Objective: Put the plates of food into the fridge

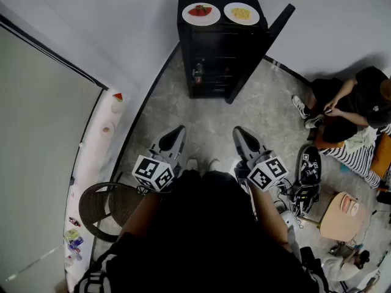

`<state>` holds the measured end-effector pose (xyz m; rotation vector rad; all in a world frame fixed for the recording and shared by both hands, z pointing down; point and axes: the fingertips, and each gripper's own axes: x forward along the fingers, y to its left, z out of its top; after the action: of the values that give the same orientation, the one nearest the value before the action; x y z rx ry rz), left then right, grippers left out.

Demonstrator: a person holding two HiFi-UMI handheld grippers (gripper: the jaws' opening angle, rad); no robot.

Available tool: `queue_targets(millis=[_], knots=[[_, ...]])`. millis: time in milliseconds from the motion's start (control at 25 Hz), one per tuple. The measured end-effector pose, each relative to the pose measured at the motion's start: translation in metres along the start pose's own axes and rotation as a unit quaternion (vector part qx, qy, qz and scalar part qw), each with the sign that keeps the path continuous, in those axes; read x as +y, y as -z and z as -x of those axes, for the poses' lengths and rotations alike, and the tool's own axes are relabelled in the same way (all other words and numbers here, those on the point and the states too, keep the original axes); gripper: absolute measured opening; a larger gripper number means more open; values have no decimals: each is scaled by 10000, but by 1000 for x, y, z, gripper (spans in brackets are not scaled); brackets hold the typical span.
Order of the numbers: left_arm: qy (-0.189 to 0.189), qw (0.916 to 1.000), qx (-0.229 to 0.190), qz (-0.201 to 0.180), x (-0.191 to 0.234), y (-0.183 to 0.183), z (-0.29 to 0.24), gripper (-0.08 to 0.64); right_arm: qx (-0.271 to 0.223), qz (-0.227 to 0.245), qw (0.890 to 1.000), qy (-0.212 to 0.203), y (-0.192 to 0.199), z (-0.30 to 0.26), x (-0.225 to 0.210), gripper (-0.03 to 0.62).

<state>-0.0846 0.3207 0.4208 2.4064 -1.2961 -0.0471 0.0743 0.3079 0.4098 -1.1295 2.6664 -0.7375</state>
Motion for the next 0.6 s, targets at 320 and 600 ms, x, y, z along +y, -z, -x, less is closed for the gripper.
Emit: queue_targets(millis=[320, 600], knots=[[-106, 9999, -18, 5, 0, 4, -7, 20, 124, -69, 9999, 27, 5, 3, -14, 23], [-114, 9999, 64, 28, -6, 11, -10, 20, 86, 86, 9998, -135, 3, 10, -10, 23]])
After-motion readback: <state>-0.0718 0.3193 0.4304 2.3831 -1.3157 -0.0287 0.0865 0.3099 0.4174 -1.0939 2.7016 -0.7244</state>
